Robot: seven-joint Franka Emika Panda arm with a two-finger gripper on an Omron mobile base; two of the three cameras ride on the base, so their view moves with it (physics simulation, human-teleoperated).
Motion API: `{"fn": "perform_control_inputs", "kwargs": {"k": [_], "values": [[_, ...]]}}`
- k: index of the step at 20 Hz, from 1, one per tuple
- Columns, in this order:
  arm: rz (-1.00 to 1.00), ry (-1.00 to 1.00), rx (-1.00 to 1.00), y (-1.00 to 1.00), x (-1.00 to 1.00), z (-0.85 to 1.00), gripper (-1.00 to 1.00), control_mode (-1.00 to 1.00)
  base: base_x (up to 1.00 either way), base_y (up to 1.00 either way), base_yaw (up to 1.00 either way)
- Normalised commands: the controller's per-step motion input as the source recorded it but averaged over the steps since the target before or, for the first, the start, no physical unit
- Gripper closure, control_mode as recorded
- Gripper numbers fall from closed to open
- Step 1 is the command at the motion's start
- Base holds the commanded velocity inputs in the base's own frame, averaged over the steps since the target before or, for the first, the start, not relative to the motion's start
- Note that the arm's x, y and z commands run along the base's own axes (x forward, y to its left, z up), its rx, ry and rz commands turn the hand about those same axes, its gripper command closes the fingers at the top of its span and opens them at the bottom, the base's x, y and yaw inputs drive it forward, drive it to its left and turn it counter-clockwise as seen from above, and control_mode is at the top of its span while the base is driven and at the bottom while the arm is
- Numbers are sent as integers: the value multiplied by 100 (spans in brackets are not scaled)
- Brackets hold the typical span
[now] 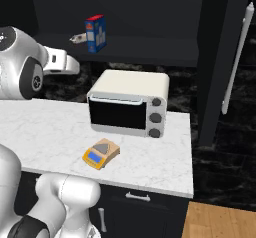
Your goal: Pick the boxed food and place it on the digital scale for weighing, and close the cabinet.
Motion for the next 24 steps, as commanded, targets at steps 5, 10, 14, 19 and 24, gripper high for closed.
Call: {"fn": "perform_control_inputs", "kwargs": {"k": [5,10,14,19,24], "values": [[0,-23,0,1,0,80,-100,-100,0,0,0],[-4,-31,0,0,2,52,-100,-100,0,0,0],[2,-8,2,-9,27,19,-100,-100,0,0,0],[1,0,2,-4,31,15,-100,-100,0,0,0],[0,2,0,0,32,8,-100,-100,0,0,0]]}}
